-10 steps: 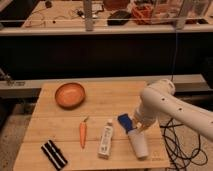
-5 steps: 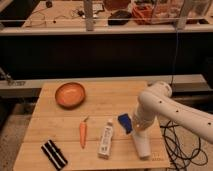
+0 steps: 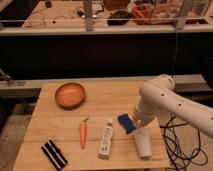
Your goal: Place the ceramic cup in the ceramic bowl
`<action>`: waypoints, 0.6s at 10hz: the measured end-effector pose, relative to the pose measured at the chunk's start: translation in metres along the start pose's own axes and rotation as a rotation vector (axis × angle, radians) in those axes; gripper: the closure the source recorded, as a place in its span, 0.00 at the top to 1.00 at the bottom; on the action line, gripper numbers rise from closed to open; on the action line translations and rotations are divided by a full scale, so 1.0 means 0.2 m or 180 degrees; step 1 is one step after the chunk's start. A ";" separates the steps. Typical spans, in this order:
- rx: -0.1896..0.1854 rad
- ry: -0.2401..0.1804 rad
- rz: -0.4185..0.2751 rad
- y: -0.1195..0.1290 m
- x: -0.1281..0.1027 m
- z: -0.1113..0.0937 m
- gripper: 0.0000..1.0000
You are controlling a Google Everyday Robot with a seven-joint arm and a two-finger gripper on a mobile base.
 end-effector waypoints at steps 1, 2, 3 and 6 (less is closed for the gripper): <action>-0.0008 -0.0035 0.0263 0.00 0.02 0.01 0.79; -0.0020 -0.0053 0.0485 0.01 0.04 0.02 0.80; -0.0040 -0.0066 0.0694 0.02 0.06 0.04 0.80; -0.0218 -0.0195 0.1205 0.07 0.12 0.12 0.80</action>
